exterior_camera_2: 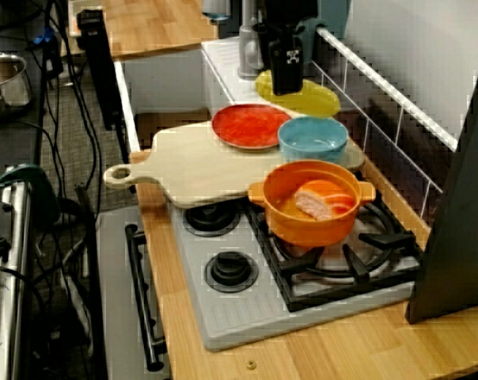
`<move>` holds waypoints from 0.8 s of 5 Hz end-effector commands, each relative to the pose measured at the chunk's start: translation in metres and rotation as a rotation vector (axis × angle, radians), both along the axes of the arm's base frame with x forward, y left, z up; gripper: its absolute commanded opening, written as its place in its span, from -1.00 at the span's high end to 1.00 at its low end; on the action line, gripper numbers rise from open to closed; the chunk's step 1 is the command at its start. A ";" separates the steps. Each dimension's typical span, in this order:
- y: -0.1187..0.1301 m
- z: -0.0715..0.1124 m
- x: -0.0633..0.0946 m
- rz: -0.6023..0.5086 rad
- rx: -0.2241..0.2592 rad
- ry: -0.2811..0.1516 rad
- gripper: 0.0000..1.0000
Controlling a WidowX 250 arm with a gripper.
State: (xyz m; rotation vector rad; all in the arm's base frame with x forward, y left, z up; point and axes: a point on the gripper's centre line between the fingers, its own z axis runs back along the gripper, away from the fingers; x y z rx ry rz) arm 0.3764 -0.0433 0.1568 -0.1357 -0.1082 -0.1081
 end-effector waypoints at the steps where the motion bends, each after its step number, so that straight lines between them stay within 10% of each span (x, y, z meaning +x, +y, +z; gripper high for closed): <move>1: 0.010 0.031 -0.021 0.000 -0.005 -0.081 1.00; 4: 0.044 0.027 -0.058 0.092 0.004 -0.091 1.00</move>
